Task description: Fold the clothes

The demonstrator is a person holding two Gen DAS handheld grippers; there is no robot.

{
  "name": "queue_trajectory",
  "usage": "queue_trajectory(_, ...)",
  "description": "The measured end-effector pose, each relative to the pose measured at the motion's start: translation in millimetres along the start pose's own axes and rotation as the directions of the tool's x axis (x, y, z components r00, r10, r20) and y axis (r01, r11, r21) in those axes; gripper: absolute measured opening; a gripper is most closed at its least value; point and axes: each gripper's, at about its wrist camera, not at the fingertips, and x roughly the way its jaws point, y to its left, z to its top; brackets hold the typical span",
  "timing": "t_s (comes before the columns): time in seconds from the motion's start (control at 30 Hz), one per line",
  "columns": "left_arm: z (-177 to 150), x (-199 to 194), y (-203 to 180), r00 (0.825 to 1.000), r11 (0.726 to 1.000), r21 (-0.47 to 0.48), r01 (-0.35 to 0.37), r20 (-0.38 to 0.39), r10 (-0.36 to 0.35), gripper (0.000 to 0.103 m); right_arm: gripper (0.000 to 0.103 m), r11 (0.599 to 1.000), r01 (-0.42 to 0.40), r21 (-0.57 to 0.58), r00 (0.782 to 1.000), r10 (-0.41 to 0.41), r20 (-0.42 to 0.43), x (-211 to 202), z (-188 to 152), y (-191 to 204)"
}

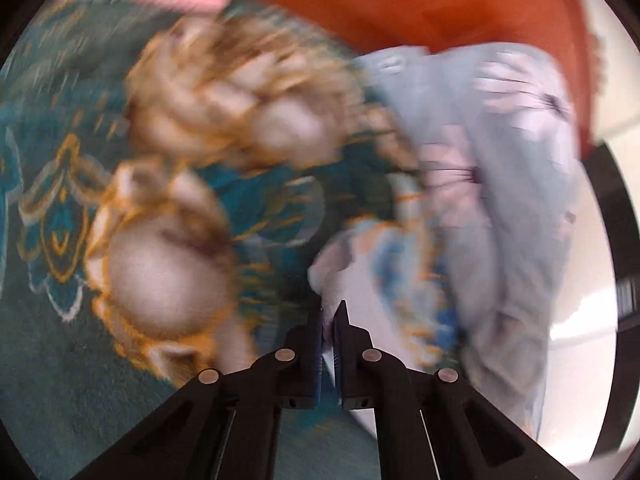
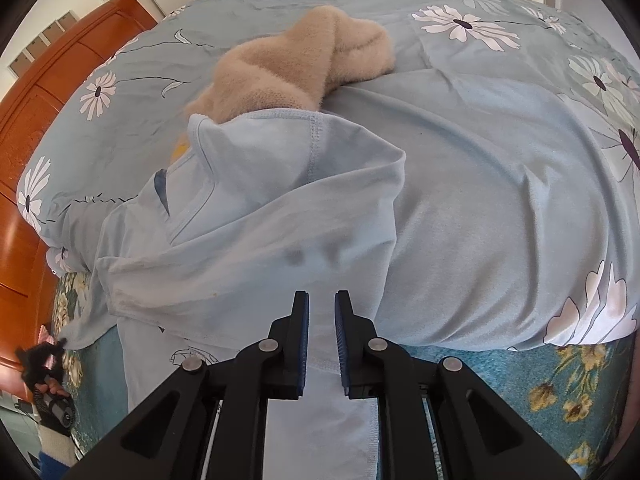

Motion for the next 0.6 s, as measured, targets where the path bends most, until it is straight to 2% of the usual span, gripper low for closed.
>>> queue_trajectory(0.07, -2.7, -25.5, -47.4, 0.994, 0.986, 0.131, 0.105, 0.021, -0.108, 0.005, 0.013, 1.000, -0.003, 0.004, 1.000, 0.003, 0.001, -0.8, -0.9, -1.6)
queue_trajectory(0.1, -5.3, -39.3, -73.5, 0.984, 0.966, 0.195, 0.170, 0.023, -0.177, 0.005, 0.013, 1.000, -0.004, 0.006, 1.000, 0.004, 0.002, -1.2, -1.4, -2.4)
queue_trajectory(0.13, -8.9, -53.8, -101.4, 0.967, 0.935, 0.257, 0.242, 0.017, -0.255, 0.005, 0.013, 1.000, -0.006, 0.010, 1.000, 0.006, 0.003, -1.6, -1.8, -3.1)
queue_trajectory(0.2, -21.2, -79.2, -151.2, 0.918, 0.851, 0.367, 0.375, -0.021, -0.396, 0.005, 0.013, 1.000, -0.015, 0.019, 1.000, 0.014, 0.008, -2.7, -2.3, -4.2)
queue_trajectory(0.3, -53.4, -104.1, -221.3, 0.834, 0.687, 0.504, 0.523, -0.135, -0.535, 0.005, 0.013, 0.999, -0.033, 0.030, 0.999, 0.033, 0.020, -6.5, -5.3, -6.0)
queue_trajectory(0.37, -87.5, -110.5, -256.5, 0.788, 0.583, 0.558, 0.591, -0.241, -0.567, 0.005, 0.013, 0.998, -0.050, 0.035, 0.998, 0.049, 0.031, -10.5, -7.6, -6.7)
queue_trajectory(0.4, -109.0, -110.3, -270.7, 0.772, 0.536, 0.582, 0.611, -0.290, -0.565, 0.006, 0.013, 0.998, -0.056, 0.038, 0.998, 0.054, 0.036, -12.7, -8.6, -6.5)
queue_trajectory(0.43, -131.4, -106.7, -282.6, 0.766, 0.500, 0.602, 0.623, -0.338, -0.548, 0.006, 0.013, 0.997, -0.061, 0.039, 0.997, 0.060, 0.039, -14.3, -9.4, -6.9)
queue_trajectory(0.5, -173.7, -95.7, -300.2, 0.759, 0.451, 0.621, 0.641, -0.425, -0.494, 0.006, 0.013, 0.996, -0.069, 0.049, 0.997, 0.067, 0.044, -16.9, -11.2, -9.4)
queue_trajectory(0.57, -220.1, -82.1, -310.0, 0.737, 0.408, 0.617, 0.673, -0.513, -0.440, 0.006, 0.013, 0.995, -0.079, 0.061, 0.996, 0.076, 0.047, -19.0, -13.4, -13.0)
queue_trajectory(0.6, -242.3, -75.9, -312.4, 0.732, 0.394, 0.618, 0.680, -0.546, -0.408, 0.006, 0.013, 0.994, -0.084, 0.068, 0.996, 0.081, 0.049, -20.0, -14.6, -15.1)
